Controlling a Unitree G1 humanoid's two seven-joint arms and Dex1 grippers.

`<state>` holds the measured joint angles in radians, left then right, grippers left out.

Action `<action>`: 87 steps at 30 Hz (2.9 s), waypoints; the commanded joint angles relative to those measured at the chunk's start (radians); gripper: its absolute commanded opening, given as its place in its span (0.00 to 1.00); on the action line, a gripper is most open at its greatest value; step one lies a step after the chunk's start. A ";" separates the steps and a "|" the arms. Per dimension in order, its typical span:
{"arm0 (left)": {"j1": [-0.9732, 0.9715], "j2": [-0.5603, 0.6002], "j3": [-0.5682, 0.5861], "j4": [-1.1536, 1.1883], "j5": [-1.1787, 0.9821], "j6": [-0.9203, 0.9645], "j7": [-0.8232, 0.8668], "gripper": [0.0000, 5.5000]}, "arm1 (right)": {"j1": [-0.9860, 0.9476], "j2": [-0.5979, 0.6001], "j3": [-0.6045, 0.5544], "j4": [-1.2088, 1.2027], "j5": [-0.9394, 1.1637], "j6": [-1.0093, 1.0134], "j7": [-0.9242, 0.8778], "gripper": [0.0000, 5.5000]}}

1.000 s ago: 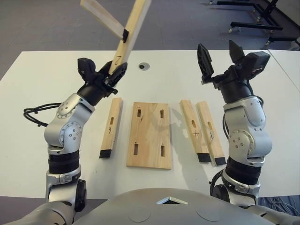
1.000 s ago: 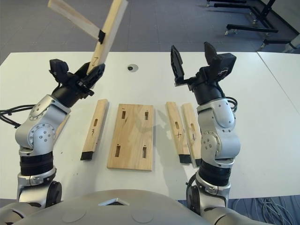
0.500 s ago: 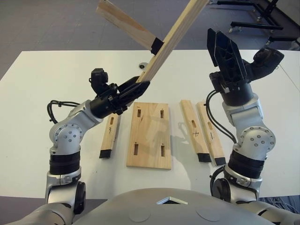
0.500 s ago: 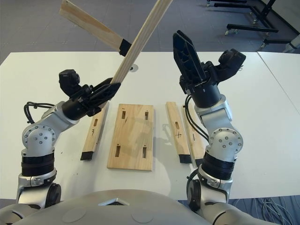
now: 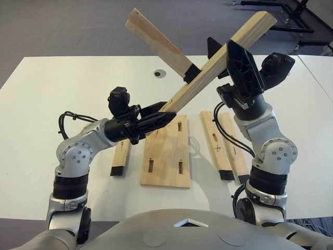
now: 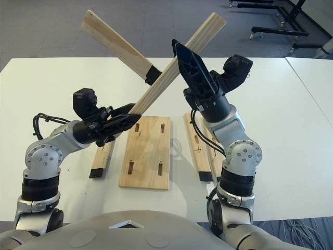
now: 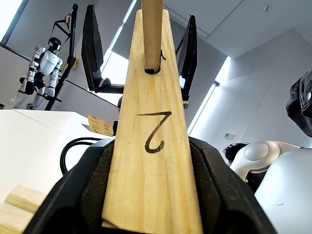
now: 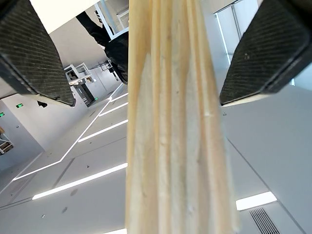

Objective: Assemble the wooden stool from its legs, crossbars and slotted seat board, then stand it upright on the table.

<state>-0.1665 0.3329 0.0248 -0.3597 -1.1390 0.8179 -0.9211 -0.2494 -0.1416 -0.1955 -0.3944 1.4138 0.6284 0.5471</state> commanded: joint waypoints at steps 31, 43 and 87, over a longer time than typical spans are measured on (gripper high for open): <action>0.065 0.039 -0.046 -0.052 0.048 -0.061 -0.043 0.37 | 0.069 -0.166 0.031 -0.086 0.058 0.067 0.021 0.39; 0.054 0.014 0.006 -0.008 0.036 -0.065 0.014 0.51 | 0.037 -0.205 -0.046 -0.090 0.032 -0.024 0.027 0.38; -0.001 0.047 0.105 0.048 0.046 -0.064 0.105 0.65 | 0.003 -0.393 0.154 0.204 -0.783 -0.442 0.559 0.38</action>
<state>-0.1577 0.3674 0.1309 -0.3031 -1.0872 0.7393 -0.8235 -0.2258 -0.5291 -0.0316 -0.2005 0.6365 0.1956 1.0943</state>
